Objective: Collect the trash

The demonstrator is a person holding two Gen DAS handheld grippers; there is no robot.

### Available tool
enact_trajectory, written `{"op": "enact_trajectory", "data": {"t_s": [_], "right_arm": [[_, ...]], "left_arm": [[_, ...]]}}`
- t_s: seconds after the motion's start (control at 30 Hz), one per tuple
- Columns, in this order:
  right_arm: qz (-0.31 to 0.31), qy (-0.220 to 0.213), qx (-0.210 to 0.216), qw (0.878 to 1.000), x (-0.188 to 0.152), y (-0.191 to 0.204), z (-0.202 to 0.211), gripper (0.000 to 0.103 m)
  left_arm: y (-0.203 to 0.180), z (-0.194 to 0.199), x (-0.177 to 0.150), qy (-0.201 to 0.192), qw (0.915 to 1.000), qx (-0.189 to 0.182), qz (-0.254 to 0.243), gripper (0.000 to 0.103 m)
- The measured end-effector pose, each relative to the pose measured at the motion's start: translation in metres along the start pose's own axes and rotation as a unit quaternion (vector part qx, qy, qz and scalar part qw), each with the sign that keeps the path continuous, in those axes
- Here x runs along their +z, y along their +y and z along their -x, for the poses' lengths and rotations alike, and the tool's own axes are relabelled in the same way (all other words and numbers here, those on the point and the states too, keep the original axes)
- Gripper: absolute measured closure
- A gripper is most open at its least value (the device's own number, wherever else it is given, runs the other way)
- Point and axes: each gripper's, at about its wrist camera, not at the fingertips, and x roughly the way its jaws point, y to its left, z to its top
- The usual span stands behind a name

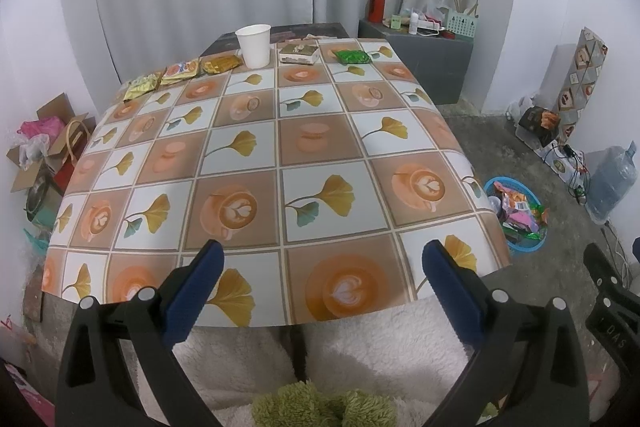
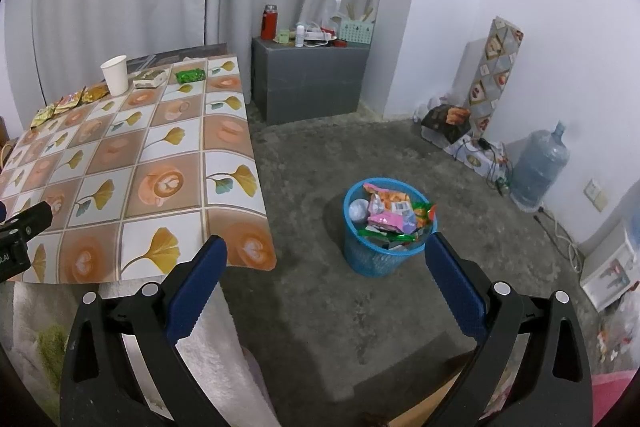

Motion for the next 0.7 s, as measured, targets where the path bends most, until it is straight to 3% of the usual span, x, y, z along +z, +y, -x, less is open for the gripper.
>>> {"op": "enact_trajectory", "data": {"t_s": [0.7], "right_arm": [[-0.001,-0.002,-0.002,1.000,-0.0010,0.0028,-0.0004,0.008]], "left_arm": [[0.0015,0.0001,0.0005,-0.001,1.0000,0.000,0.000,0.006]]}}
